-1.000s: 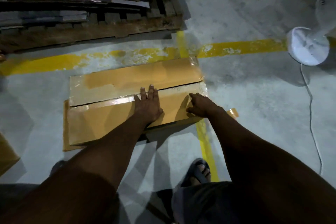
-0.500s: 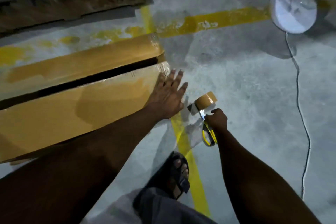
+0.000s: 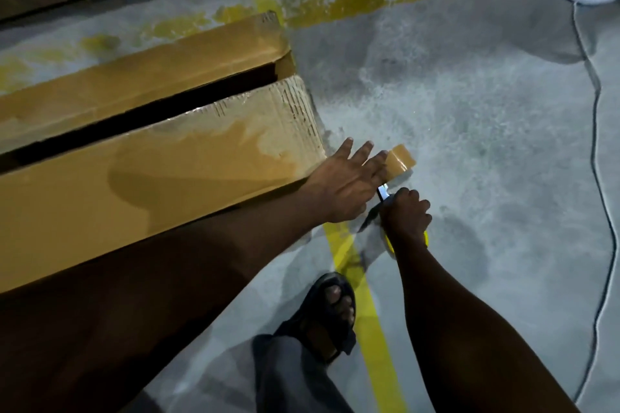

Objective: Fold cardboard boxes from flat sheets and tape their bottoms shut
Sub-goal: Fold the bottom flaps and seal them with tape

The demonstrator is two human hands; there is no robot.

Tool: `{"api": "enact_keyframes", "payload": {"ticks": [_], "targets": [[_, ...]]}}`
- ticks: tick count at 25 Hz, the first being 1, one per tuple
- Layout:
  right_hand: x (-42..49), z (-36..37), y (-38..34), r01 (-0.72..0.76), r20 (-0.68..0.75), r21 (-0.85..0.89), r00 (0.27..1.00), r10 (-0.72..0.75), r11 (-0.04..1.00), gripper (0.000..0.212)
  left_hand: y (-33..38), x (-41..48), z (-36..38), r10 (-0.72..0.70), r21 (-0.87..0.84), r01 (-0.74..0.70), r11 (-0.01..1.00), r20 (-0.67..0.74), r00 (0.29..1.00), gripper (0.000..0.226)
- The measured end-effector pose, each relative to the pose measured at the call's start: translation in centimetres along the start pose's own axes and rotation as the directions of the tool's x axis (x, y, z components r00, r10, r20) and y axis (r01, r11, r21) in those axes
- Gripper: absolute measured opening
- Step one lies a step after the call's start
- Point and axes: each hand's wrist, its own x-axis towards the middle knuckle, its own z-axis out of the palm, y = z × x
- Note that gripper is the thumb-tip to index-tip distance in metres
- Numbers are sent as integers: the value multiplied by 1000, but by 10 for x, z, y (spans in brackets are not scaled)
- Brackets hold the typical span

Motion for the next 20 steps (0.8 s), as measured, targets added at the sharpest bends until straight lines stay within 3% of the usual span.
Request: {"api": "enact_keyframes", "payload": {"ticks": [2, 4, 7, 12, 14, 17, 18, 20], "targets": [[0, -1, 6, 5, -15, 30, 1000, -4, 1000, 32, -1, 0, -2, 14, -89, -16, 996, -16, 1000, 75], [-11, -8, 9, 30, -79, -4, 996, -30, 1000, 38, -3, 0, -12, -34, -341, 15, 940, -51, 998, 75], [-27, -38, 6, 16, -197, 1, 980, -15, 1000, 36, -8, -7, -42, -207, -705, 103, 702, -64, 976, 75], [-62, -136, -18, 61, -354, -10, 933, -60, 998, 31, -31, -36, -122, -493, -866, 298, 401, 70, 867, 66], [-84, -180, -39, 152, -441, -45, 884, -156, 987, 27, -45, -56, -159, -573, -923, 333, 194, 169, 802, 57], [-128, -240, -80, 298, -541, -207, 759, -363, 932, 25, -65, -111, -210, -534, -915, 287, -284, 400, 745, 41], [-144, -257, -97, 343, -564, -257, 706, -428, 904, 26, -73, -136, -224, -531, -895, 242, -375, 422, 735, 34], [-181, -287, -137, 430, -570, -329, 619, -540, 841, 27, -91, -191, -246, -597, -895, 123, -428, 382, 706, 26]]}}
